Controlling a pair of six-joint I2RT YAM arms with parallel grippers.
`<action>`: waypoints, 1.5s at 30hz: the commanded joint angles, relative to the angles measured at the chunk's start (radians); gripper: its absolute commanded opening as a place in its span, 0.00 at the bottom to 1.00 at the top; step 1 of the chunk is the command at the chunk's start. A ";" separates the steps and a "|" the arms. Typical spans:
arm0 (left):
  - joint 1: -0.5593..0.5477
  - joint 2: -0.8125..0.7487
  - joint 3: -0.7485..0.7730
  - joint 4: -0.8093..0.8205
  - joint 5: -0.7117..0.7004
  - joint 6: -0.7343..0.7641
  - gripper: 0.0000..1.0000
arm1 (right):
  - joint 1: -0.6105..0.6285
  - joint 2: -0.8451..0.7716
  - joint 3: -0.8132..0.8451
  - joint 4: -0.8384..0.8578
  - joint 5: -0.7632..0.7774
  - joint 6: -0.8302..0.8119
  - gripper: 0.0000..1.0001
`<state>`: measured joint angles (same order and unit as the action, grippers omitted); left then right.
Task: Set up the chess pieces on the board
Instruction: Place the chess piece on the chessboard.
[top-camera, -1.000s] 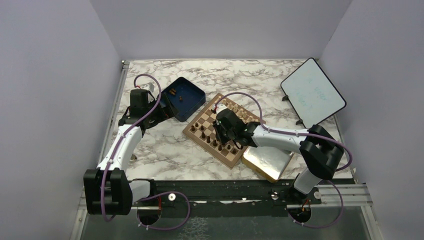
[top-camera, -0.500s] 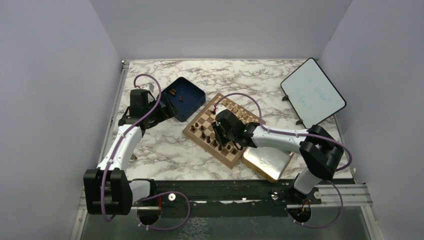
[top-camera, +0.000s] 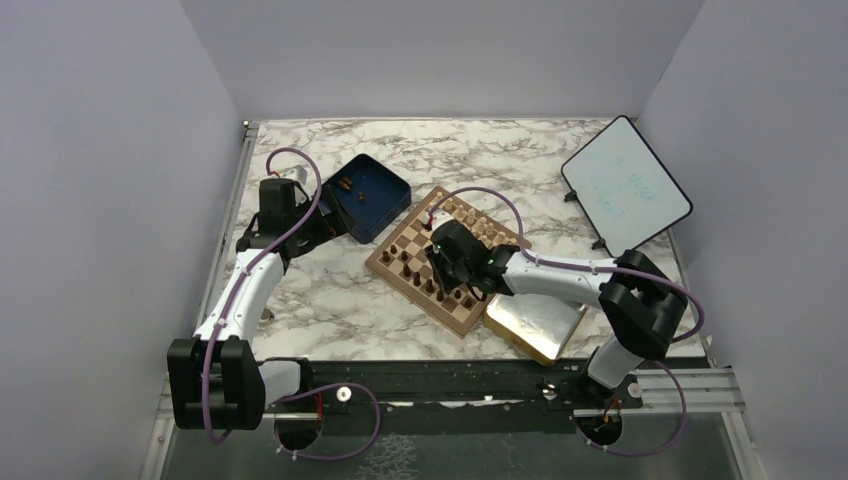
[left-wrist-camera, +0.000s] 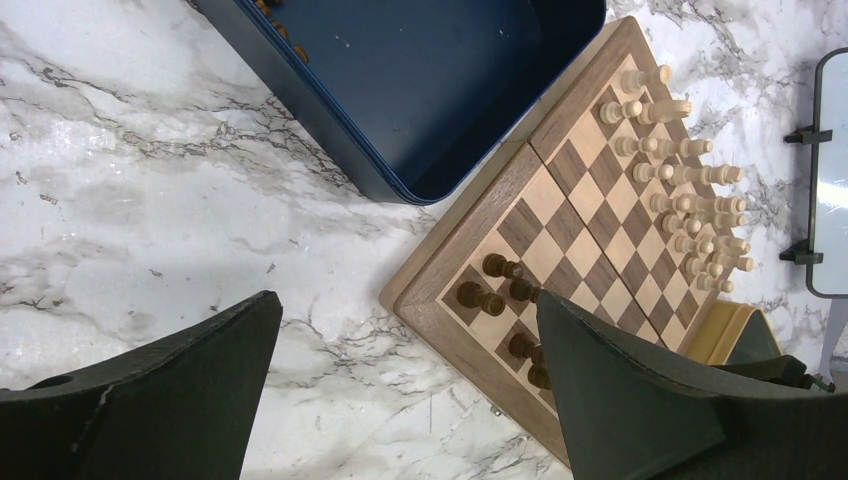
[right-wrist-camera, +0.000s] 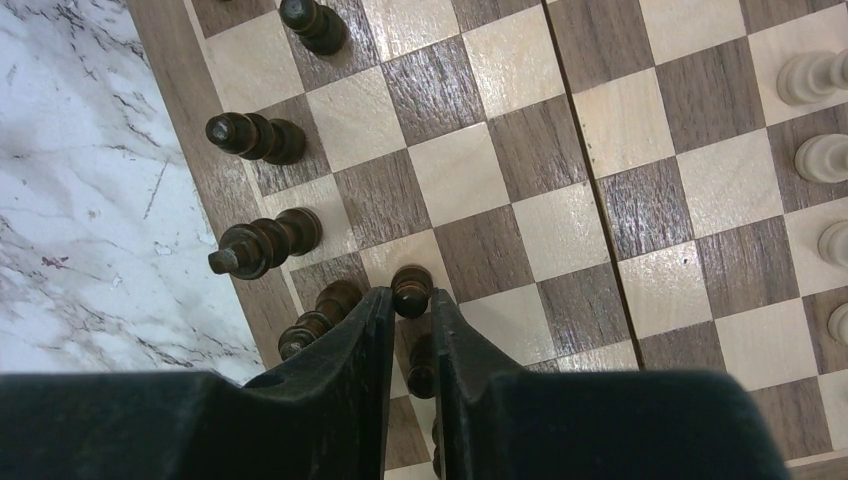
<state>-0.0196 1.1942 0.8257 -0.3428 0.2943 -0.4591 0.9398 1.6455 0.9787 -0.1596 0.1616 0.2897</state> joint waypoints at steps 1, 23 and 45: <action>0.009 -0.014 -0.007 -0.001 -0.011 -0.003 0.99 | 0.008 -0.005 0.018 -0.016 -0.002 0.018 0.24; 0.010 -0.004 -0.011 0.003 0.003 -0.009 0.99 | 0.008 -0.010 0.033 0.013 -0.013 0.035 0.30; 0.010 0.000 0.001 -0.004 0.016 0.071 0.99 | 0.008 -0.198 0.040 -0.061 0.060 0.057 0.37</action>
<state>-0.0185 1.1942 0.8165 -0.3416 0.3077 -0.4286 0.9413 1.5303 1.0142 -0.1936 0.1951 0.3347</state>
